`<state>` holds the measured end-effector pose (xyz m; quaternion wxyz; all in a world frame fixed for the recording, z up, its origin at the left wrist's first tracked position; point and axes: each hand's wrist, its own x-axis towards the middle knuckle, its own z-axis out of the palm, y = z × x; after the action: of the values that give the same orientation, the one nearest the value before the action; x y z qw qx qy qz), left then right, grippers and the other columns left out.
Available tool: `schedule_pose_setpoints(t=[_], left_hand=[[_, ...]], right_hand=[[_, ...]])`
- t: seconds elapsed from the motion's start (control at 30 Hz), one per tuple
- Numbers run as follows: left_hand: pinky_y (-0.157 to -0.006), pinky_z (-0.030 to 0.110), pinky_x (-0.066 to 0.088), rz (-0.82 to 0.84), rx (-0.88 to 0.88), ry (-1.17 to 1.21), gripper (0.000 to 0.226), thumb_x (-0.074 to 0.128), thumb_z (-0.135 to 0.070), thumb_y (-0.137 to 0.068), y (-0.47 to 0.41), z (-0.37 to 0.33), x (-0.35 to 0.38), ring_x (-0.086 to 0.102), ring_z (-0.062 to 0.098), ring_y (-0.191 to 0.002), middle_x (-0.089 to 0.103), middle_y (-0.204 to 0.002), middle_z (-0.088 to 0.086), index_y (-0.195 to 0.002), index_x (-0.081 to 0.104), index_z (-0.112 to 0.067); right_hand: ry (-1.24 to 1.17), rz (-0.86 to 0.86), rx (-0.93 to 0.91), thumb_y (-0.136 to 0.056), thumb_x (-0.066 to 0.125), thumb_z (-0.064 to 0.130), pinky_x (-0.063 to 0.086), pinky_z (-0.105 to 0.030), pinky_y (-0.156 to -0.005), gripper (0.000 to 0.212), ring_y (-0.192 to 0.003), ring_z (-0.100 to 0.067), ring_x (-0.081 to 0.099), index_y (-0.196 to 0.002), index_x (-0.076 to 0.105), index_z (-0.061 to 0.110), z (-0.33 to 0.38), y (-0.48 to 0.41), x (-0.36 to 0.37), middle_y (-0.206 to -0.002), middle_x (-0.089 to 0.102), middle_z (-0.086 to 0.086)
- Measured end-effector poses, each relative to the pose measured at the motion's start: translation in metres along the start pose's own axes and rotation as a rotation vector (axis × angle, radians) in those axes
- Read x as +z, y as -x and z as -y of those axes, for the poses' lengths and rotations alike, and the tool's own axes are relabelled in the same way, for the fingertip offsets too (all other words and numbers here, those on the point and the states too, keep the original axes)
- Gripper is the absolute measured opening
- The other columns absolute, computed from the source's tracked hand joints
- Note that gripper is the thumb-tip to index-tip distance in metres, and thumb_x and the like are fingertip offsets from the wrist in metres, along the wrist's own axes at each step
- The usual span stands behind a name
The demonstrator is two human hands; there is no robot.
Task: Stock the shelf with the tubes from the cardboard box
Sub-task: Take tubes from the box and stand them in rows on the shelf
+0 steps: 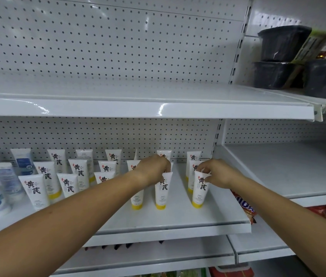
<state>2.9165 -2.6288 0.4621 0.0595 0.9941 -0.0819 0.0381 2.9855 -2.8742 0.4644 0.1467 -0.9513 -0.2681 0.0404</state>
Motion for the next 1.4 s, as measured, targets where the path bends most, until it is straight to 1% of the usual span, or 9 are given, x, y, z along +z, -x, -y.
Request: schedule_pose_setpoints(t=[0.23, 0.33, 0.5, 0.6, 0.67, 0.8, 1.1, 1.27, 1.4], left_hand=[[-0.083, 0.039, 0.056, 0.021, -0.019, -0.013, 0.029, 0.074, -0.016, -0.083, -0.002, 0.002, 0.000, 0.063, 0.024, -0.104, 0.068, -0.113, 0.005, -0.112, 0.072, -0.018], [-0.080, 0.040, 0.057, 0.040, -0.034, 0.002, 0.024, 0.075, -0.016, -0.082, -0.005, 0.003, 0.000, 0.065, 0.025, -0.099, 0.069, -0.107, 0.007, -0.105, 0.073, -0.014], [-0.077, 0.039, 0.058, 0.076, -0.049, 0.014, 0.027, 0.081, -0.021, -0.076, -0.006, 0.004, 0.000, 0.065, 0.025, -0.096, 0.070, -0.103, 0.006, -0.102, 0.074, -0.015], [-0.073, 0.035, 0.052, 0.047, -0.055, 0.011, 0.028, 0.081, -0.021, -0.077, -0.005, 0.005, 0.004, 0.064, 0.028, -0.098, 0.066, -0.107, 0.009, -0.104, 0.072, -0.015], [-0.078, 0.036, 0.053, 0.028, -0.055, 0.016, 0.031, 0.080, -0.021, -0.079, -0.006, 0.005, 0.006, 0.062, 0.028, -0.102, 0.065, -0.111, 0.009, -0.108, 0.071, -0.016], [-0.082, 0.041, 0.055, 0.010, -0.046, 0.014, 0.030, 0.080, -0.020, -0.080, -0.007, 0.004, 0.008, 0.063, 0.026, -0.102, 0.069, -0.107, 0.007, -0.108, 0.072, -0.014], [-0.078, 0.040, 0.057, 0.069, -0.056, 0.033, 0.027, 0.081, -0.021, -0.076, -0.008, 0.003, 0.001, 0.066, 0.025, -0.094, 0.071, -0.101, 0.008, -0.099, 0.073, -0.008], [-0.079, 0.038, 0.057, 0.092, -0.043, 0.050, 0.028, 0.082, -0.020, -0.076, -0.007, 0.002, -0.002, 0.065, 0.021, -0.096, 0.072, -0.102, 0.003, -0.103, 0.075, -0.014], [-0.078, 0.040, 0.058, 0.105, -0.040, 0.026, 0.027, 0.082, -0.021, -0.076, -0.006, 0.000, -0.004, 0.065, 0.022, -0.095, 0.072, -0.101, 0.004, -0.101, 0.075, -0.014]], right_hand=[[-0.040, 0.016, -0.033, -0.083, 0.068, 0.003, 0.051, -0.033, -0.096, 0.038, -0.108, -0.011, 0.061, -0.109, 0.070, 0.031, -0.006, -0.004, 0.003, -0.118, 0.067, 0.005], [-0.049, 0.015, -0.032, -0.084, 0.069, 0.004, 0.051, -0.035, -0.097, 0.038, -0.112, -0.013, 0.060, -0.113, 0.069, 0.029, -0.007, -0.004, 0.004, -0.120, 0.066, 0.005], [-0.075, 0.031, -0.050, -0.084, 0.066, 0.000, 0.051, -0.034, -0.098, 0.038, -0.115, -0.012, 0.059, -0.113, 0.069, 0.025, -0.010, -0.008, 0.005, -0.122, 0.066, 0.004], [-0.063, 0.042, -0.058, -0.085, 0.066, 0.000, 0.051, -0.035, -0.099, 0.038, -0.117, -0.011, 0.059, -0.112, 0.070, 0.026, -0.013, -0.009, 0.006, -0.122, 0.066, 0.005], [-0.052, 0.044, -0.070, -0.085, 0.066, 0.001, 0.050, -0.036, -0.100, 0.038, -0.119, -0.011, 0.058, -0.115, 0.070, 0.025, -0.013, -0.009, 0.006, -0.124, 0.066, 0.006], [-0.042, 0.062, -0.077, -0.086, 0.067, 0.003, 0.048, -0.036, -0.102, 0.040, -0.120, -0.013, 0.057, -0.118, 0.070, 0.027, -0.013, -0.009, 0.004, -0.128, 0.065, 0.006], [-0.053, 0.064, -0.079, -0.086, 0.068, 0.006, 0.048, -0.036, -0.103, 0.041, -0.121, -0.013, 0.057, -0.120, 0.068, 0.028, -0.016, -0.009, 0.004, -0.129, 0.064, 0.008], [-0.043, 0.069, -0.070, -0.085, 0.068, 0.007, 0.048, -0.035, -0.103, 0.041, -0.121, -0.013, 0.057, -0.121, 0.068, 0.029, -0.016, -0.011, 0.003, -0.130, 0.063, 0.008], [-0.003, 0.080, -0.084, -0.085, 0.069, 0.010, 0.049, -0.034, -0.102, 0.039, -0.121, -0.011, 0.057, -0.119, 0.069, 0.028, -0.016, -0.011, 0.002, -0.129, 0.064, 0.008]])
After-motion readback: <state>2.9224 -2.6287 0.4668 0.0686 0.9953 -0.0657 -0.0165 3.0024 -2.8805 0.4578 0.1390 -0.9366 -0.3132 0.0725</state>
